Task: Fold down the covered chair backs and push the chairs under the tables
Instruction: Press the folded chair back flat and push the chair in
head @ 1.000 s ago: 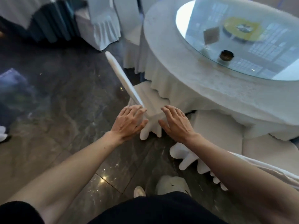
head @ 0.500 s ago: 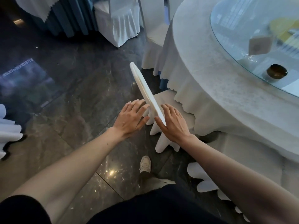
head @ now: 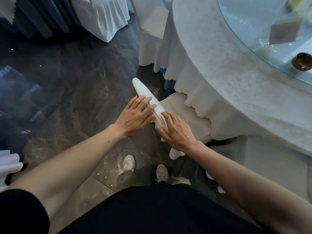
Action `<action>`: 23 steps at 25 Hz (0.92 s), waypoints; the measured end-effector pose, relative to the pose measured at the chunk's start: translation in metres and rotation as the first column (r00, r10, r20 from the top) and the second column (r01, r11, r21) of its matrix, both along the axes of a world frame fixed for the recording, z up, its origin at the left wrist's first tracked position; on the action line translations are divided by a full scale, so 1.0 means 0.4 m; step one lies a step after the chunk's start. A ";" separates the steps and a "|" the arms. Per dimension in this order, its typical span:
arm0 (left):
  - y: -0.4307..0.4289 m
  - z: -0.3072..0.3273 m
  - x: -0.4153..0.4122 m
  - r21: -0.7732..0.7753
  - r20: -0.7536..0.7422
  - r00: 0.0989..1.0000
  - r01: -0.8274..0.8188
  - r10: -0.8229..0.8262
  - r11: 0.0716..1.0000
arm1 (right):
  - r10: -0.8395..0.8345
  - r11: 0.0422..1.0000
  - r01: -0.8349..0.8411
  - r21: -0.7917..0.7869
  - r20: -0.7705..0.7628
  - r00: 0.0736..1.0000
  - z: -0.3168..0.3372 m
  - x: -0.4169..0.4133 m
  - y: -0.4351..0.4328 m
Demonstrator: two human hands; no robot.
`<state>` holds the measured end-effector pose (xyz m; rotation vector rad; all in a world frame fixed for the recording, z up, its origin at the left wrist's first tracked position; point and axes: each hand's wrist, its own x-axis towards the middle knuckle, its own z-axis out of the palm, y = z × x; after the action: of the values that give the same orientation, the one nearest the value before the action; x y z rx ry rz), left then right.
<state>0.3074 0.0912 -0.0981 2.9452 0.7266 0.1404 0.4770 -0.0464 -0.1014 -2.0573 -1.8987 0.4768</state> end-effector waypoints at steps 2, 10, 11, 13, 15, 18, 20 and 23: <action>0.074 -0.012 -0.011 0.005 -0.026 0.995 0.099 -0.099 0.995 | -0.025 1.000 0.025 0.005 0.005 1.000 -0.008 -0.023 0.024; 0.283 -0.035 0.041 -0.087 0.000 0.831 0.554 -0.556 0.828 | -0.364 0.929 0.367 -0.049 0.057 0.930 -0.019 -0.128 0.056; 0.294 -0.036 0.052 -0.098 0.008 0.805 0.591 -0.593 0.801 | -0.399 0.914 0.403 -0.056 0.065 0.914 -0.020 -0.134 0.059; 0.304 -0.035 0.072 -0.093 0.039 0.757 0.653 -0.653 0.752 | -0.428 0.898 0.434 -0.074 0.084 0.900 -0.017 -0.143 0.062; 0.307 -0.034 0.085 -0.064 0.074 0.714 0.700 -0.696 0.712 | -0.437 0.892 0.444 -0.089 0.092 0.895 -0.006 -0.144 0.066; 0.290 -0.039 0.091 -0.041 0.112 0.687 0.725 -0.718 0.688 | -0.421 0.897 0.431 -0.096 0.108 0.900 -0.003 -0.137 0.046; 0.259 -0.043 0.101 -0.051 0.126 0.644 0.764 -0.755 0.643 | -0.388 0.908 0.402 -0.116 0.127 0.913 -0.006 -0.132 0.002; 0.175 -0.052 0.117 -0.103 0.131 0.564 0.825 -0.815 0.555 | -0.372 0.903 0.389 -0.183 0.117 0.921 -0.002 -0.123 -0.100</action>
<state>0.3541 0.1613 -0.1189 2.7560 -0.6855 0.0885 0.4276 -0.0865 -0.1021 -2.5398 -1.4763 0.5124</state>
